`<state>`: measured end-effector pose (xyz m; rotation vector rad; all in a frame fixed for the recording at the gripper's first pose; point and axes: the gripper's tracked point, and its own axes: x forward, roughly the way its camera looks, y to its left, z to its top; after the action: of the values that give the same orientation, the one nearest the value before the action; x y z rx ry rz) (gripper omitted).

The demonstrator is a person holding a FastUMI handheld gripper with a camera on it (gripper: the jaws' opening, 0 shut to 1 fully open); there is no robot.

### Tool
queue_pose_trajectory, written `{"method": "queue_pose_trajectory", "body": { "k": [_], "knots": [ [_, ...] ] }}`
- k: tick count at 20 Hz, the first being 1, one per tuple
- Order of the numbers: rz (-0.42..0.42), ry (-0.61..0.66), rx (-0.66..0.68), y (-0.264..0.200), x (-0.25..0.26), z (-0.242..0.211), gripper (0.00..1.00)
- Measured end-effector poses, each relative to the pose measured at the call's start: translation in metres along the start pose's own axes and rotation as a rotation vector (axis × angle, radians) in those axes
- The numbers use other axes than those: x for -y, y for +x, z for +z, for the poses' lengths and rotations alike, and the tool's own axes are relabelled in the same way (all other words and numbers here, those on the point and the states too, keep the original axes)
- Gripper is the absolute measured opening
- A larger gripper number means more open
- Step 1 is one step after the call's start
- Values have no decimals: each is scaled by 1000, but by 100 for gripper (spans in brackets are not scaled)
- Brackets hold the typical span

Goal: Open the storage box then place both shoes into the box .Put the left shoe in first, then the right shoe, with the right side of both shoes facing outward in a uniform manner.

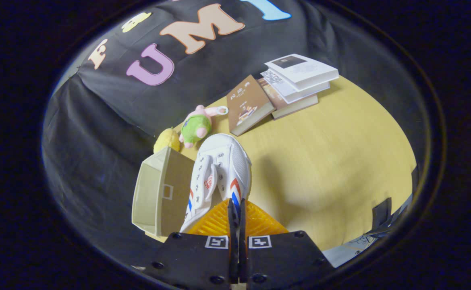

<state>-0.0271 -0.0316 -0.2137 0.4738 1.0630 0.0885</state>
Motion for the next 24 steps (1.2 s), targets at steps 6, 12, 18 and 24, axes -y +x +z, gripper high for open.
{"method": "queue_pose_trajectory", "body": {
  "k": [6, 12, 18, 24],
  "knots": [
    [48, 6, 17, 9, -66, 0, 5],
    [94, 2, 26, 23, -134, -5, 5],
    [101, 0, 15, 53, -184, -20, 5],
    [42, -58, 4, 81, -199, -40, 5]
  ]
}}
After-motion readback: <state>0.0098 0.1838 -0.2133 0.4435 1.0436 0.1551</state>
